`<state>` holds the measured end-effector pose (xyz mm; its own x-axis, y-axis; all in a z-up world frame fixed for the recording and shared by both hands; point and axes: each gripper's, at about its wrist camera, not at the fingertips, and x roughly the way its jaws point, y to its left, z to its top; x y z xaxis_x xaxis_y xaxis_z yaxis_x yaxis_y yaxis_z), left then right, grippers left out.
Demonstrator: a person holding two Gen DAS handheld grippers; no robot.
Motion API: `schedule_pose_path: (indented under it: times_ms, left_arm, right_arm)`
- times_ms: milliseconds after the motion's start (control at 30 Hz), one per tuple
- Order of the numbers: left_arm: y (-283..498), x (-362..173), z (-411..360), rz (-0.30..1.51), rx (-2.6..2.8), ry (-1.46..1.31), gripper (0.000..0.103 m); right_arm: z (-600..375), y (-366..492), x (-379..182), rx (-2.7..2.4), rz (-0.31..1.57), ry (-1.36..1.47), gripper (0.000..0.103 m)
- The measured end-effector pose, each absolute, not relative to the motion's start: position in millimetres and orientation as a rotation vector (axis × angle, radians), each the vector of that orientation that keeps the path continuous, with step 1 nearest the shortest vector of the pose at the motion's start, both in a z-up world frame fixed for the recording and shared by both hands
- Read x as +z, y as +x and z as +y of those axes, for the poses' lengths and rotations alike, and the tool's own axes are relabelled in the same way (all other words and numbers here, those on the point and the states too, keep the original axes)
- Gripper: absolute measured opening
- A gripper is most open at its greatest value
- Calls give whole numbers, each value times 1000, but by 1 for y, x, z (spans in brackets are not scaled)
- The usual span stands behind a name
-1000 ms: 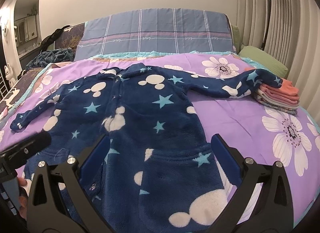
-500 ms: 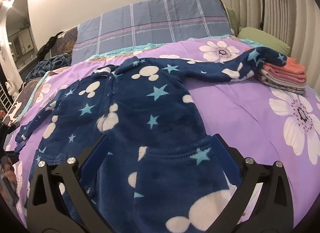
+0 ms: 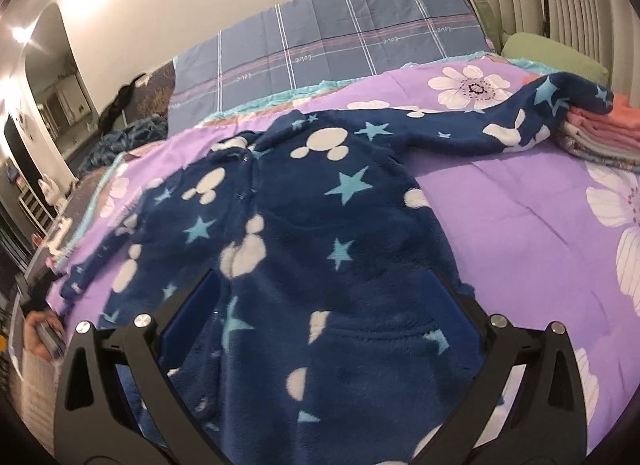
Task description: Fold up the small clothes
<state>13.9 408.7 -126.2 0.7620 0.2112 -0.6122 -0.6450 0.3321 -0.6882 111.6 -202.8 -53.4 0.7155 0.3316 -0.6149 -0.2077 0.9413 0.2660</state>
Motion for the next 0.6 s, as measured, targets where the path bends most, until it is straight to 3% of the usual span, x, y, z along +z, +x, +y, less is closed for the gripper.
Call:
schedule_pose_path:
  times_ms: [33,67,300,467,600]
  left_arm:
    - [22,-125,411,463,554,-1107,11]
    - [30,-130,416,459,537,-1113,8]
    - [113,-27,332,406,262,-821,8]
    - [179,46,197,413,-50,-571,8]
    - [216,48,73,488,-244,-360,8]
  right_arm:
    - [-203,114,-55,298,723,180,101]
    - [-204,116,-57,299,730,183,101]
    - [-221,125,-63,271,729,212,101]
    - [-234,125,-63,251,703,213,101]
    - [-249,124,-65,220,690,193,101]
